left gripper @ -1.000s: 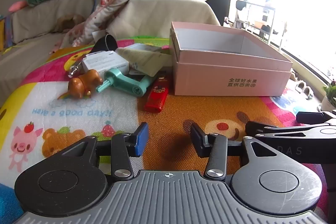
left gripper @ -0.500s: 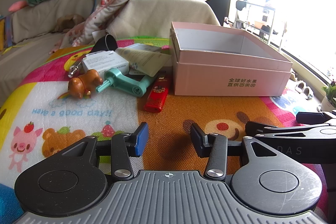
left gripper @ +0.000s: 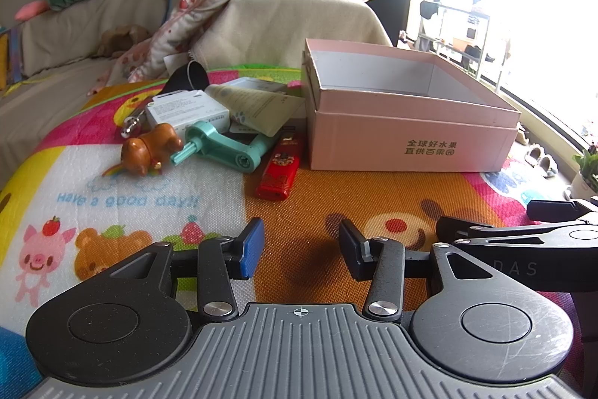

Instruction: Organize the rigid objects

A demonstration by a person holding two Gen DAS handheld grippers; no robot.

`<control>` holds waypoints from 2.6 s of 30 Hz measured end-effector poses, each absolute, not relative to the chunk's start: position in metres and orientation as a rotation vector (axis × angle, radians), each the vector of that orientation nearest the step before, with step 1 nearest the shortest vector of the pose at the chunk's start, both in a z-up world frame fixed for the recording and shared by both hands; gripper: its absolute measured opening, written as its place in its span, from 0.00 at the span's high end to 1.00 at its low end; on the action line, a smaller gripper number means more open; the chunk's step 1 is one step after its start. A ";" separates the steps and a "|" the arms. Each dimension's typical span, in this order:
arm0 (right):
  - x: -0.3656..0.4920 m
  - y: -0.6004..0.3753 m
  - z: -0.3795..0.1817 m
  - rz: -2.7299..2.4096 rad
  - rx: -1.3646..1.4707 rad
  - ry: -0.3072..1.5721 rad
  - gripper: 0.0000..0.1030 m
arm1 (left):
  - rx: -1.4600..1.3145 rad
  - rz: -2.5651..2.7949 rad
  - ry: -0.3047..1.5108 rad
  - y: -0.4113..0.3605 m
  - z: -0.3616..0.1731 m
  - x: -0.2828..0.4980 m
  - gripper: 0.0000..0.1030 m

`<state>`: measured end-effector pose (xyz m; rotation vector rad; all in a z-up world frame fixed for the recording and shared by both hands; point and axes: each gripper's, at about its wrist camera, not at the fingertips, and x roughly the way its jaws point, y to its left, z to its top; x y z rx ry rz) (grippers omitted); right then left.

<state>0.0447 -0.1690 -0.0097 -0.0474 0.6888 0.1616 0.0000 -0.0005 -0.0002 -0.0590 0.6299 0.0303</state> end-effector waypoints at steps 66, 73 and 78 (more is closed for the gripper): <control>0.057 -0.168 -0.003 0.218 -0.081 0.783 0.00 | -0.024 0.068 0.627 0.115 0.031 0.041 0.56; 0.054 -0.169 -0.003 0.224 -0.082 0.773 0.00 | -0.035 0.056 0.665 0.129 0.026 0.074 0.55; 0.054 -0.169 -0.003 0.221 -0.080 0.771 0.00 | -0.045 0.022 0.701 0.131 0.019 0.083 0.57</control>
